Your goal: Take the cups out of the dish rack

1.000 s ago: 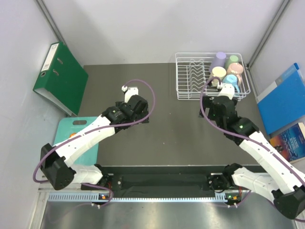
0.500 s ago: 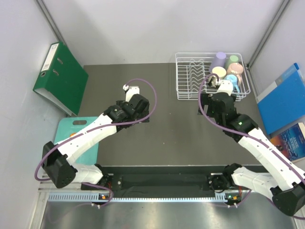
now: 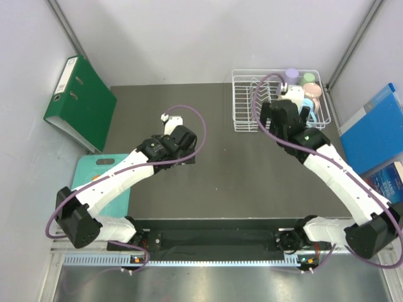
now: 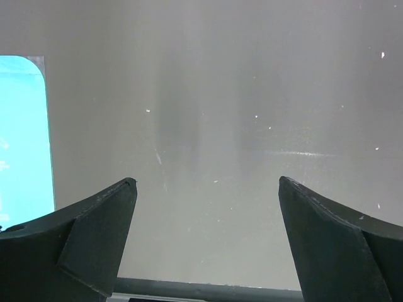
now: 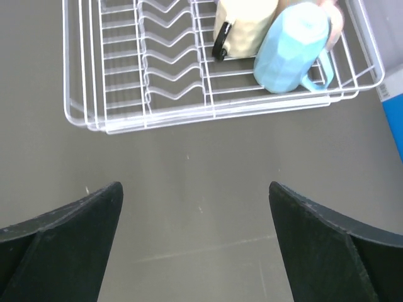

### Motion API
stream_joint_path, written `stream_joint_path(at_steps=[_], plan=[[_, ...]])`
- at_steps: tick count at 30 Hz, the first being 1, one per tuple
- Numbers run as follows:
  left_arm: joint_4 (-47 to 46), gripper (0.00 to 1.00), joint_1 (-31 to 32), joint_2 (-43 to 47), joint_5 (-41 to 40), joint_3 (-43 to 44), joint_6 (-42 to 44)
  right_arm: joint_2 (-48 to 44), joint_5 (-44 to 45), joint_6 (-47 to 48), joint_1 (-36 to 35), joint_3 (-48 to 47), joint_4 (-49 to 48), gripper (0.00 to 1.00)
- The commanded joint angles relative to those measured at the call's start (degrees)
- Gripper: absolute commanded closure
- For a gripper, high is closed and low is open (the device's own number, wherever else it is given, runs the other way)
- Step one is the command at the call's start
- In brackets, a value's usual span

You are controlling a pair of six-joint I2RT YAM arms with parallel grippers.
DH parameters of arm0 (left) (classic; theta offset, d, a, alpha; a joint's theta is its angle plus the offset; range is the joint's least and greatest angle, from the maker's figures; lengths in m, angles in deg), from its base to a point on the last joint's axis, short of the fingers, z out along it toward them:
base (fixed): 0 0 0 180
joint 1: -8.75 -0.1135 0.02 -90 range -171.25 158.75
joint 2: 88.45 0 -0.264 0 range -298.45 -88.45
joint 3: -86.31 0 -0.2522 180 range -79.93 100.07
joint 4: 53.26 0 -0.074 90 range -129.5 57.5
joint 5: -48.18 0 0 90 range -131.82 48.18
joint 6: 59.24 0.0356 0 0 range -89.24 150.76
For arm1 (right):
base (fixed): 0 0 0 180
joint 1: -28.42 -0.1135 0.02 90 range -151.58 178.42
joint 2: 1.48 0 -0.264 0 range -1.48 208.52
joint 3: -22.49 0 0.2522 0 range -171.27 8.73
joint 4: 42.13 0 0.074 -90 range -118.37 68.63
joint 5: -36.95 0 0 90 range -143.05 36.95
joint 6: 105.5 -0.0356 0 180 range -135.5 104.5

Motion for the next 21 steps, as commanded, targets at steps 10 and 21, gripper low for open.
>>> stream_joint_path(at_steps=[10,21], plan=[[2.4,0.01,0.0,7.3,2.4,-0.4,-3.4,16.8,-8.3,-4.3,20.9,-20.9,5.2,0.16],[0.9,0.01,0.0,5.9,2.5,-4.5,-4.6,29.7,-8.5,-0.5,28.0,-21.3,-0.1,0.07]])
